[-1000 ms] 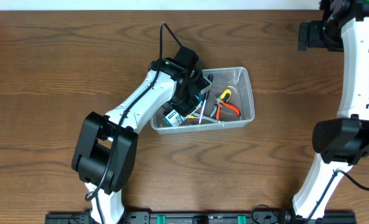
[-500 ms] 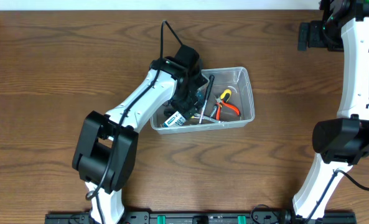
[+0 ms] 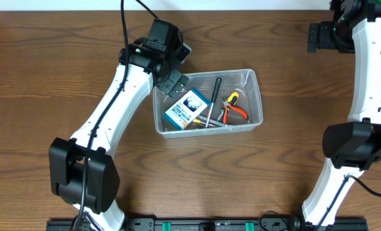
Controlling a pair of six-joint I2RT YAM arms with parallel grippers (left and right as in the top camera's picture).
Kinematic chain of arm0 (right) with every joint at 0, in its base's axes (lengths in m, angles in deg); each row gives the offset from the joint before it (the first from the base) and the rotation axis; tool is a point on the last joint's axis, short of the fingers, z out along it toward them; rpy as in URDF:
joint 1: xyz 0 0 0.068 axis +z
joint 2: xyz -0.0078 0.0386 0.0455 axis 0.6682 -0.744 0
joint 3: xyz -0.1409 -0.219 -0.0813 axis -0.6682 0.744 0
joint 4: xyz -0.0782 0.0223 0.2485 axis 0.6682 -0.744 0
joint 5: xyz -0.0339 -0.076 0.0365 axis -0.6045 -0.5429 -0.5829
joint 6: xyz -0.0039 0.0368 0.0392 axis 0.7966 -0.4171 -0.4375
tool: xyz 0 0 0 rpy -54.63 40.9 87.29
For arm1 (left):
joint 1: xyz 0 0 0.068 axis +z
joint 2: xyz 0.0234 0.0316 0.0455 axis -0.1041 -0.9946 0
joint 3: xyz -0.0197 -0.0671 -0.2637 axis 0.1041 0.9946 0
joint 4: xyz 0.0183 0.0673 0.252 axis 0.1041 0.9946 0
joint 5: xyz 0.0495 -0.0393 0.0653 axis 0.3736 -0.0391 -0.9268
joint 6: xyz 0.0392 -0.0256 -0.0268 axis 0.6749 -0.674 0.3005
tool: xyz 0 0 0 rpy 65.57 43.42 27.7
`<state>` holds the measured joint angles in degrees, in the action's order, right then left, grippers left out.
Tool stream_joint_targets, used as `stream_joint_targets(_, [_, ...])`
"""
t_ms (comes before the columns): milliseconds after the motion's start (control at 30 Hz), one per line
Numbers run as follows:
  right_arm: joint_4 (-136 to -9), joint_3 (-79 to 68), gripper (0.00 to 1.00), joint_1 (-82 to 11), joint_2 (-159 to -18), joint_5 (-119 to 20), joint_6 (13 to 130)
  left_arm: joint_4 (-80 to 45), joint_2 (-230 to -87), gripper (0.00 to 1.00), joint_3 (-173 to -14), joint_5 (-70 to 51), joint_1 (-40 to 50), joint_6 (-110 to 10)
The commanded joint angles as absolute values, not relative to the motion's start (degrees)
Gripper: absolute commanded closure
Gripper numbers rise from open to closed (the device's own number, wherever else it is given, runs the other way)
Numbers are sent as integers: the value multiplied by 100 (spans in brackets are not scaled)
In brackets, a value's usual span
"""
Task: Pack container
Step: 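Raise the left gripper out of the container to the upper left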
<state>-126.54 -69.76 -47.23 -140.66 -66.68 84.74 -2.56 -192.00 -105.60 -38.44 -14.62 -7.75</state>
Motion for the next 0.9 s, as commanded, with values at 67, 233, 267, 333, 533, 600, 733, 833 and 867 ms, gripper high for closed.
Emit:
stream_joint_targets(67, [-12654,-7050,1,-4721,-13996,-6707,8400,-455,-18977,3,-10613,-4425,-1445,-1243])
stream_joint_targets(233, [-12654,-7050,1,-4721,-13996,-6705,8398,-752,-18651,2,-10613,-5155,-966,-2266])
stream_joint_targets(267, [-12654,-7050,1,-4721,-13996,-6705,8398,-754,-18597,2,-10613,-5236,-813,-2506])
stream_joint_targets(333, [-12654,-7050,1,-4721,-13996,-6707,8398,-739,-18476,2,-10613,-5260,-426,-2928])
stream_joint_targets(533, [-12654,-7050,1,-4721,-13996,-6705,8398,-739,-18260,2,-10613,-5258,723,-3514])
stream_joint_targets(600, [-12654,-7050,1,-4721,-13996,-6705,8398,-719,-18243,2,-10613,-5253,972,-3527])
stream_joint_targets(733, [-12654,-7050,1,-4721,-13996,-6705,8398,-653,-18240,2,-10613,-5253,1219,-3527])
stream_joint_targets(833, [-12654,-7050,1,-4721,-13996,-6705,8398,-651,-18240,2,-10613,-5258,1244,-3524])
stream_joint_targets(867, [-12654,-7050,1,-4721,-13996,-6705,8398,-651,-18240,2,-10613,-5258,1244,-3524])
